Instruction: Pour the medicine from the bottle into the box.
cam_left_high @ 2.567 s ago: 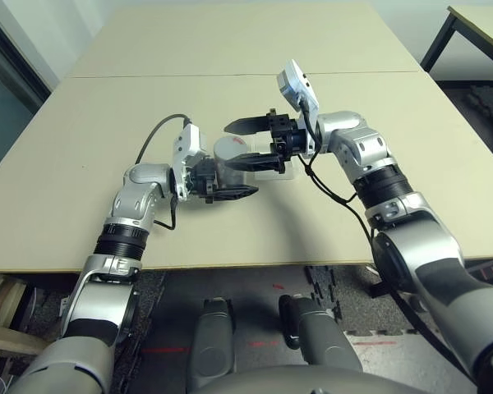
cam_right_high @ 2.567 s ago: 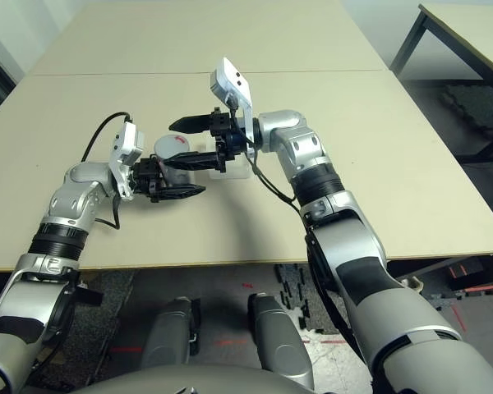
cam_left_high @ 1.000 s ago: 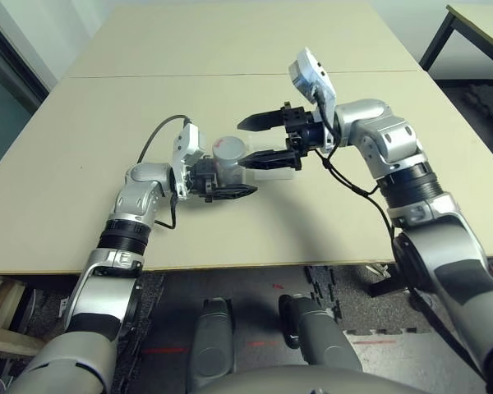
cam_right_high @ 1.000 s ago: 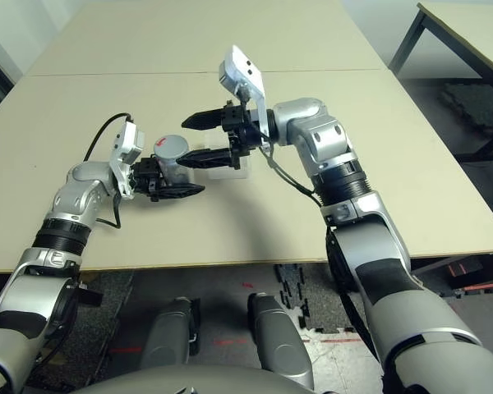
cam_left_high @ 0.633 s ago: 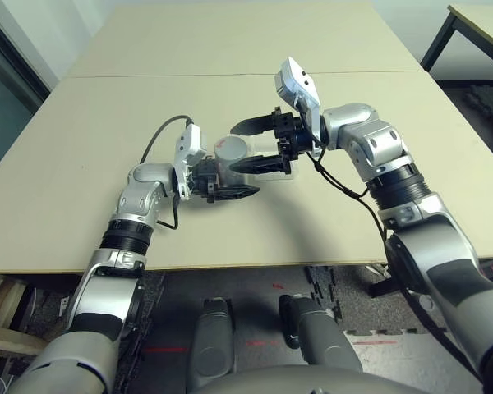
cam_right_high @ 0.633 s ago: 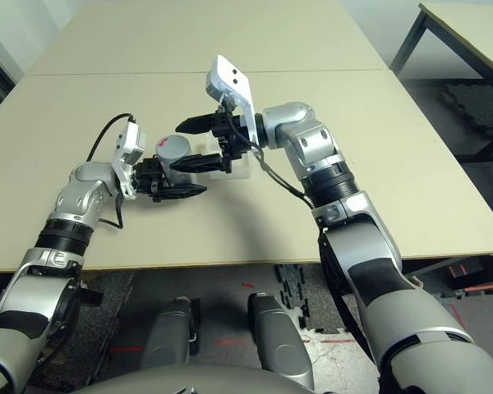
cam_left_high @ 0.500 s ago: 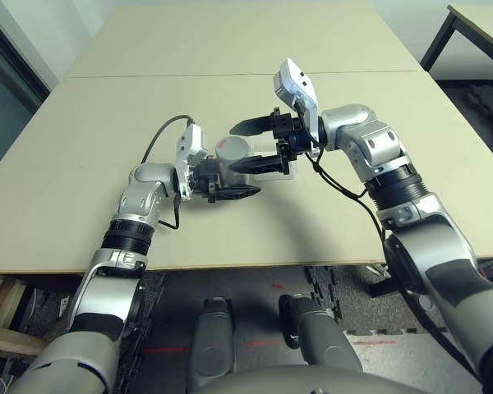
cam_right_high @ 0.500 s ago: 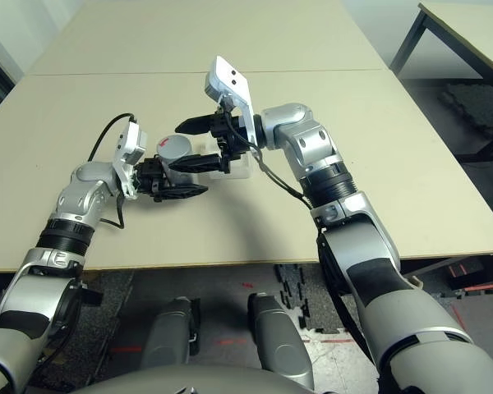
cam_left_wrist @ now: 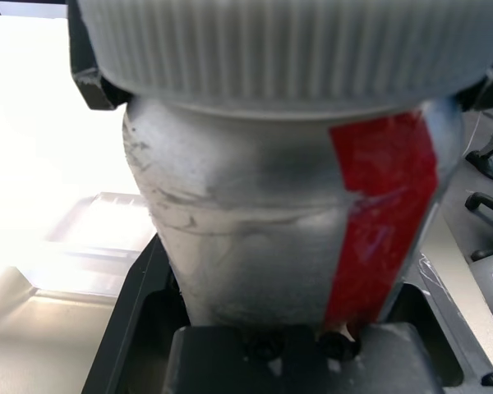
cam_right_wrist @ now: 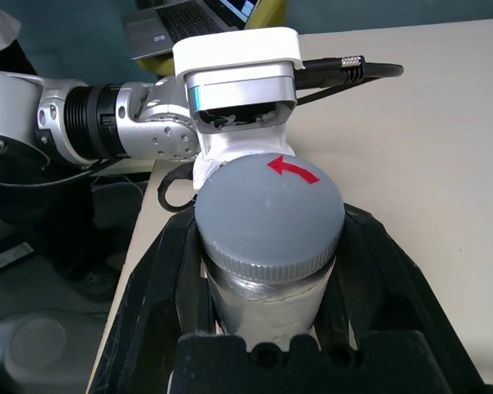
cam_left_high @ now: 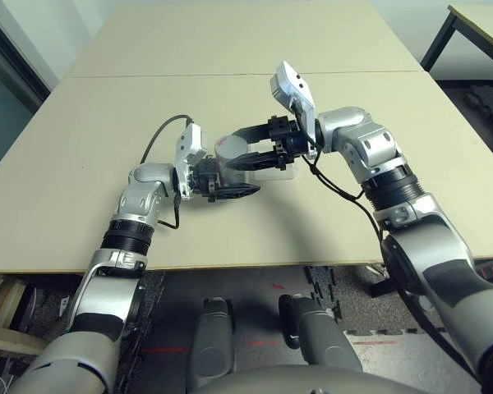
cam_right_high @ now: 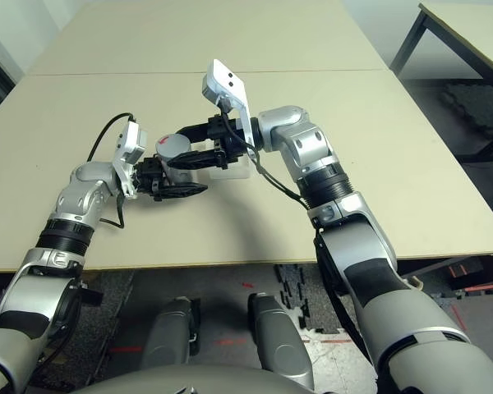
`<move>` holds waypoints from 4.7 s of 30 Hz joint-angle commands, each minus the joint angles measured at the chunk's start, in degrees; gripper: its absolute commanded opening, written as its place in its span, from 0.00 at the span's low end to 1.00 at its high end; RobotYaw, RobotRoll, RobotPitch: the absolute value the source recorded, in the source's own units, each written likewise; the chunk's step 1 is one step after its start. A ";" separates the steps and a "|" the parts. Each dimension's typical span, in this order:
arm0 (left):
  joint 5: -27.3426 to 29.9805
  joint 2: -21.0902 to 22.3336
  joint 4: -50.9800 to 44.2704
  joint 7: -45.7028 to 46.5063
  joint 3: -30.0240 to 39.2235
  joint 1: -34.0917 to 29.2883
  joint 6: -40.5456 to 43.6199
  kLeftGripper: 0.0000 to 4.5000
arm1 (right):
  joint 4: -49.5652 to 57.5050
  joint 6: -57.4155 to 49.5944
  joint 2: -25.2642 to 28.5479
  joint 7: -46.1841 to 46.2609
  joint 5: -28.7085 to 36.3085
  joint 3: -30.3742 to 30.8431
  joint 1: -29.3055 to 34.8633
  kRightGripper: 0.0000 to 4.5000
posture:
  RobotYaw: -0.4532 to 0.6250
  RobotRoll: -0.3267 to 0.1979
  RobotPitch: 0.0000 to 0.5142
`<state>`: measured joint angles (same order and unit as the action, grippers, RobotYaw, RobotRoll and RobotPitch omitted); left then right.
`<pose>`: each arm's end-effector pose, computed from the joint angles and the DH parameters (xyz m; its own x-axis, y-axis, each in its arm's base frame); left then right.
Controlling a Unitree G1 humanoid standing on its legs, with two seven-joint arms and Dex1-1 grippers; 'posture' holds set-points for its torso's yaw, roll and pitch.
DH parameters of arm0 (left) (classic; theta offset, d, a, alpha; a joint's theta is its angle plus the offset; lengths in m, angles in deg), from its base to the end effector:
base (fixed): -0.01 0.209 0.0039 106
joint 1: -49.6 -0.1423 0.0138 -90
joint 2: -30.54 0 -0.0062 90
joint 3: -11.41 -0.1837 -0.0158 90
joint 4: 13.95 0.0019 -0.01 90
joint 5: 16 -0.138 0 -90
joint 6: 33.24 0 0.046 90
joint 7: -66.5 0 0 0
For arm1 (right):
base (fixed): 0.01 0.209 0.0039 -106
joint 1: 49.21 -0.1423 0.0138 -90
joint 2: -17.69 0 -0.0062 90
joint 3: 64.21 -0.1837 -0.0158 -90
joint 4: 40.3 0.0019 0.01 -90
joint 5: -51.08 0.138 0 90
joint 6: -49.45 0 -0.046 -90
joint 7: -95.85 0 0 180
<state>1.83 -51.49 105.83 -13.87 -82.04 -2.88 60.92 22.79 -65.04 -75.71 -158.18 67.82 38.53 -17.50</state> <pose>0.3191 0.2088 0.1299 0.1626 -0.9810 -0.1058 0.9848 0.1547 0.0785 0.3439 -0.0947 0.2116 -0.0383 0.9866 -0.1587 -0.9965 -0.0495 -0.0672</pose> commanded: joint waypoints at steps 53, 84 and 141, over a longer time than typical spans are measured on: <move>-1.31 2.86 5.70 0.97 0.39 2.56 -4.47 0.63 | -35.04 28.03 13.38 28.14 -6.69 -17.30 5.11 0.56 | 0.39 0.62 0.23; -17.89 0.34 19.21 24.81 -3.59 14.20 -13.93 0.63 | -22.53 31.44 12.78 25.52 -5.49 -19.88 11.33 1.00 | 0.35 0.62 0.23; -56.35 -3.76 48.71 36.86 -27.97 44.53 -29.68 0.63 | -14.10 22.87 10.22 16.91 0.05 -19.92 12.81 1.00 | 0.37 0.62 0.22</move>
<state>-58.81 -56.19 155.20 26.00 -113.29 43.05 30.57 7.34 -40.68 -65.99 -139.07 67.37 17.80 -4.66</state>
